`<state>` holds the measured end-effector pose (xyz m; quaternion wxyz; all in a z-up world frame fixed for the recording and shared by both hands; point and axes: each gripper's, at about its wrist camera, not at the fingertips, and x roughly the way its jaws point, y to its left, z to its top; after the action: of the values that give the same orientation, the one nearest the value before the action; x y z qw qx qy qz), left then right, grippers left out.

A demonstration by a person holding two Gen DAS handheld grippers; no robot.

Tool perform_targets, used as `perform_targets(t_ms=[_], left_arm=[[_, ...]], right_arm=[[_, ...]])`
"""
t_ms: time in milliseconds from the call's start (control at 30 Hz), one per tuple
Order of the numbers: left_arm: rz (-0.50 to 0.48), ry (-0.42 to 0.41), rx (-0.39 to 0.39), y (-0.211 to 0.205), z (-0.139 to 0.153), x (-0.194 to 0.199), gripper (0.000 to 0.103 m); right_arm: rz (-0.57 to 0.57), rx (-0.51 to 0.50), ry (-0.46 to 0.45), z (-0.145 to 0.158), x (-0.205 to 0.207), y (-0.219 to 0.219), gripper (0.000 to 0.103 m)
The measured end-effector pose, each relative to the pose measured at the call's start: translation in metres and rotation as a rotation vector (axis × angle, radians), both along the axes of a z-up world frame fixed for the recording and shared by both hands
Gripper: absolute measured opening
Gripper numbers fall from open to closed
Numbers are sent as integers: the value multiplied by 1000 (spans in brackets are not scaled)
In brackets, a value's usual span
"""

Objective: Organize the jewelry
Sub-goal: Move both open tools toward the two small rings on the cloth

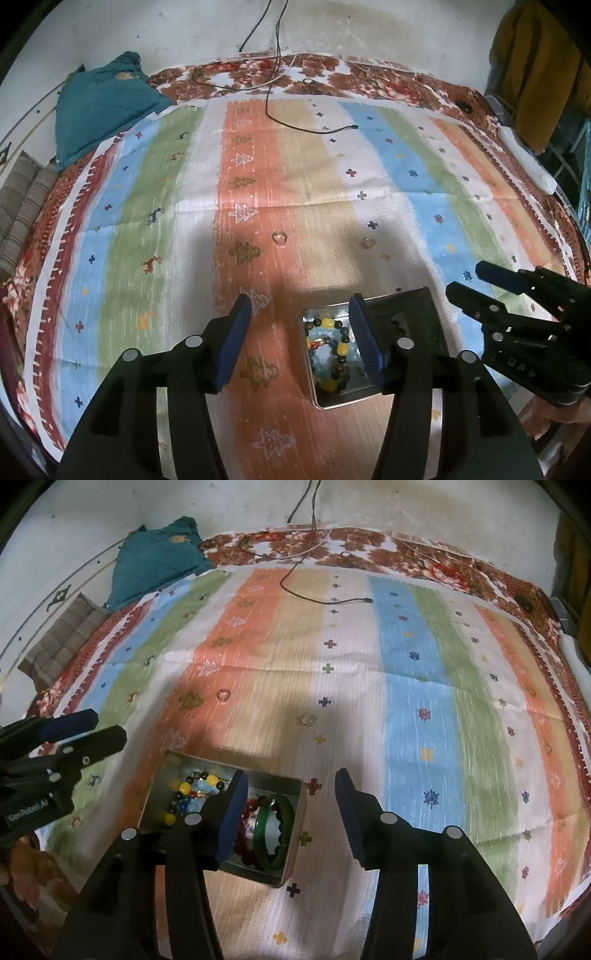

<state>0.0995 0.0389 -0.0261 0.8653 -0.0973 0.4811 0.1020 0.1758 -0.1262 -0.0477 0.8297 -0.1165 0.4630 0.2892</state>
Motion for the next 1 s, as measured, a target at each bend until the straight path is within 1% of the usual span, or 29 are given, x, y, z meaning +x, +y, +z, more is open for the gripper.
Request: perform_targets(t_ms=[167,233,300,367,500,600,733,867,1000], left_arm=[[1,24,9,4,-5,8,59],[-3,25,14,5,-4,10,62],[-3,22,19,6,-3,13,66],[3,32,18,10,-5,17,66],[0,60,27,12,-12,28,66],[8,73,24,16,-17,35,66],[11,81,15,18,-20,43,68],[19,101,25,22,-26,51,68],[19,108,13,25,-29,58,68]], right_arm=[[-10,9,7,2,9,2,58],[-6,0,15,1,13,4,62],[-1,-7,16,1,17,5,62],[-3,-14,10,2,21,5,66],[4,-18,29,-2,26,10,67],[8,-25,41,-5,30,13,69],[11,-41,62,-12,36,18,70],[2,-58,67,-17,43,21,70],[-11,-70,72,-21,52,23,70]])
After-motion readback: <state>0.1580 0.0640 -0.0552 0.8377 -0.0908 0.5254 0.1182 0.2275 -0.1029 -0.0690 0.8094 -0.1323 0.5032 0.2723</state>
